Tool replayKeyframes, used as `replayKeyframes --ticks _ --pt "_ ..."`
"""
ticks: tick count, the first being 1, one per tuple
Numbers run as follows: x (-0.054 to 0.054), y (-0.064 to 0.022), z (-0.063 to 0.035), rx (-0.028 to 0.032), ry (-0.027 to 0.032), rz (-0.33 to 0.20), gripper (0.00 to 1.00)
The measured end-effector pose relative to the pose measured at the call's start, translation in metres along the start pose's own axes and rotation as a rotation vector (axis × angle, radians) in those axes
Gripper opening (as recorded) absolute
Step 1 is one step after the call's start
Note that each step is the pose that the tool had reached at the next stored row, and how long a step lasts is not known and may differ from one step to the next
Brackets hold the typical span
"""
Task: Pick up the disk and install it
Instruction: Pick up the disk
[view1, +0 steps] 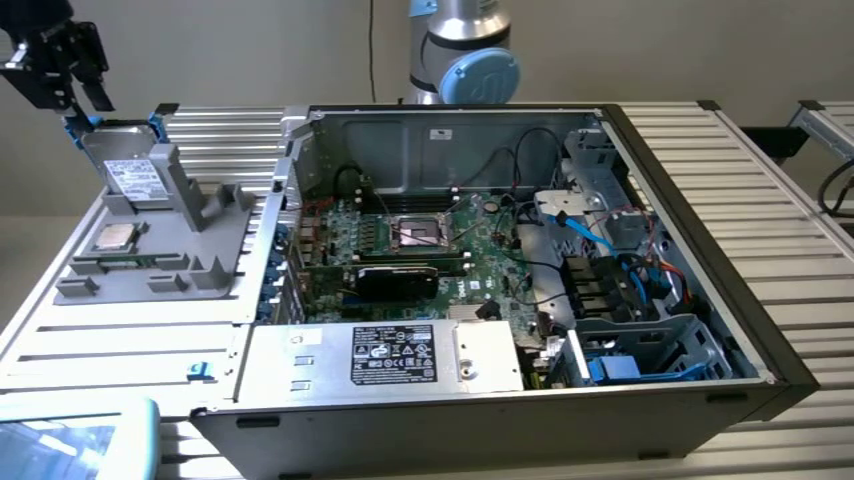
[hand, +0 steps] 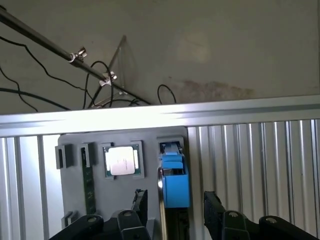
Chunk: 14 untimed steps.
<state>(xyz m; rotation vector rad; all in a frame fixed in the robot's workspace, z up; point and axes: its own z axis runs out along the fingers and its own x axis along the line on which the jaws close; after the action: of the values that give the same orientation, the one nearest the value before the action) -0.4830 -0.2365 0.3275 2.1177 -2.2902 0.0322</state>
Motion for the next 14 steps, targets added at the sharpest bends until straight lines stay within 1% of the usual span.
replayKeyframes --ticks 5,8,10,14 --pt "0.0 0.0 0.009 0.0002 -0.0013 0.0 0.57" --pt "0.0 0.0 0.0146 0.0002 -0.0051 0.0 0.57" --pt "0.0 0.0 0.0179 -0.0003 -0.0106 0.0 0.57" --pt "0.0 0.0 0.0244 -0.0013 -0.0245 0.0 0.57"
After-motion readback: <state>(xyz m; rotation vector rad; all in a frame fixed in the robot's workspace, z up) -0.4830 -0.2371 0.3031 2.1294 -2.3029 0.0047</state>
